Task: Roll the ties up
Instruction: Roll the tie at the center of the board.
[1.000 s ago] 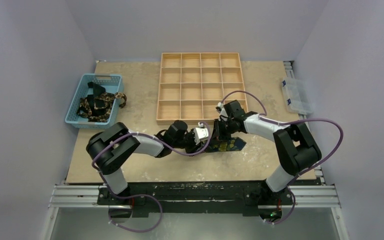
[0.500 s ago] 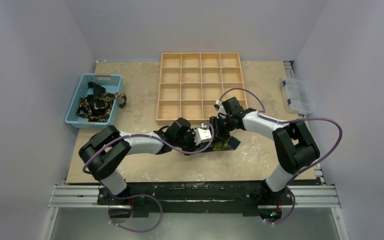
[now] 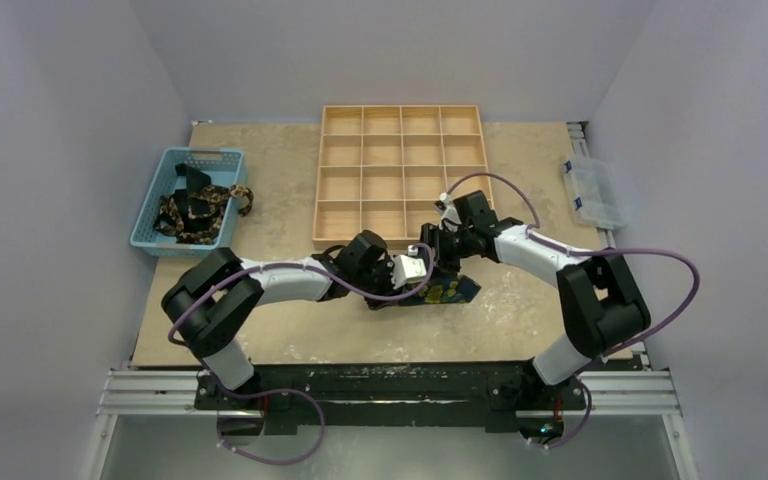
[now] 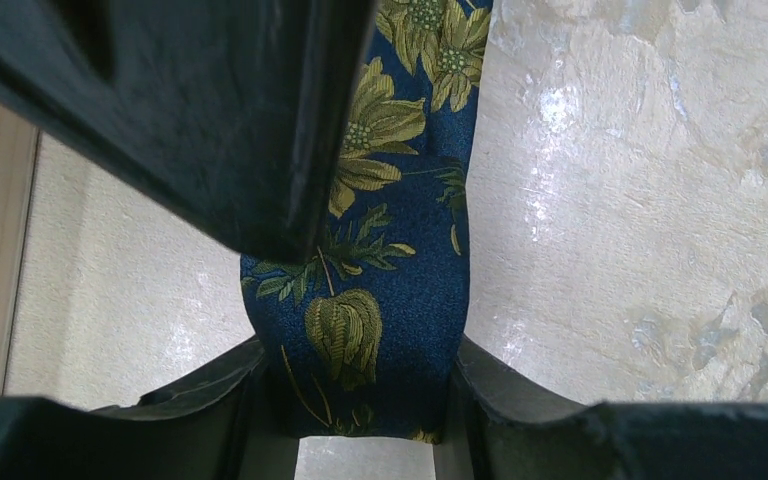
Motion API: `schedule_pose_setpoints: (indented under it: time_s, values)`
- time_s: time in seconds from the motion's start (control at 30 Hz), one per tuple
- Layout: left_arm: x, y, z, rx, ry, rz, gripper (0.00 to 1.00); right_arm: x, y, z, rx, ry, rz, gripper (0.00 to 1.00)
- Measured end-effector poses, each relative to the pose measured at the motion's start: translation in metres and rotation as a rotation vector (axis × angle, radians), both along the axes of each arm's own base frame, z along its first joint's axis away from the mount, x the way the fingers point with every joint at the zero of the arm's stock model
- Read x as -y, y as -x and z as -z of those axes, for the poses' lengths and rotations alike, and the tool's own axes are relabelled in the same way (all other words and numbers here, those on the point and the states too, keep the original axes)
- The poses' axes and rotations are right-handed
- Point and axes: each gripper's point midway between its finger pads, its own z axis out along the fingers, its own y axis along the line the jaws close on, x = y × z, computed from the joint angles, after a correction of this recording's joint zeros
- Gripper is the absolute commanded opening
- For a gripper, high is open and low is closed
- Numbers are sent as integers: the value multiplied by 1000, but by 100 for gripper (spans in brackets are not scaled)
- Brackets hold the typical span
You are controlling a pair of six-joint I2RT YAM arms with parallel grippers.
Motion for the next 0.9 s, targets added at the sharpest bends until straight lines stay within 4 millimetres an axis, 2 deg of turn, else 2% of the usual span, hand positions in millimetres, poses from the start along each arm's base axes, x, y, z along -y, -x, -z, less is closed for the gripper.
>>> schedule_pose_setpoints:
  time_s: [0.2,0.3,0.37,0.4,0.53,0.63,0.77,0.9]
  values:
    - [3,-1,0,-4,2,5,10,-14,6,16,-65,-42,-23,40]
    - [4,-1,0,-5,6,5,11,-17,10,17,-71,-64,-32,21]
    - [4,-1,0,-5,6,5,14,-17,11,18,-75,-72,-29,5]
    - [5,-1,0,-6,7,5,17,-17,11,19,-77,-76,-29,0]
    - [4,-2,0,-8,19,-8,43,-17,11,18,-69,-81,-39,0]
    - [4,-3,0,-10,60,-22,57,-15,11,21,-59,-68,-44,0]
    - [0,-1,-1,-22,131,-48,61,-8,15,29,-61,-23,-45,0]
    - [6,1,-4,-55,195,-53,62,-2,15,34,-41,9,-47,0]
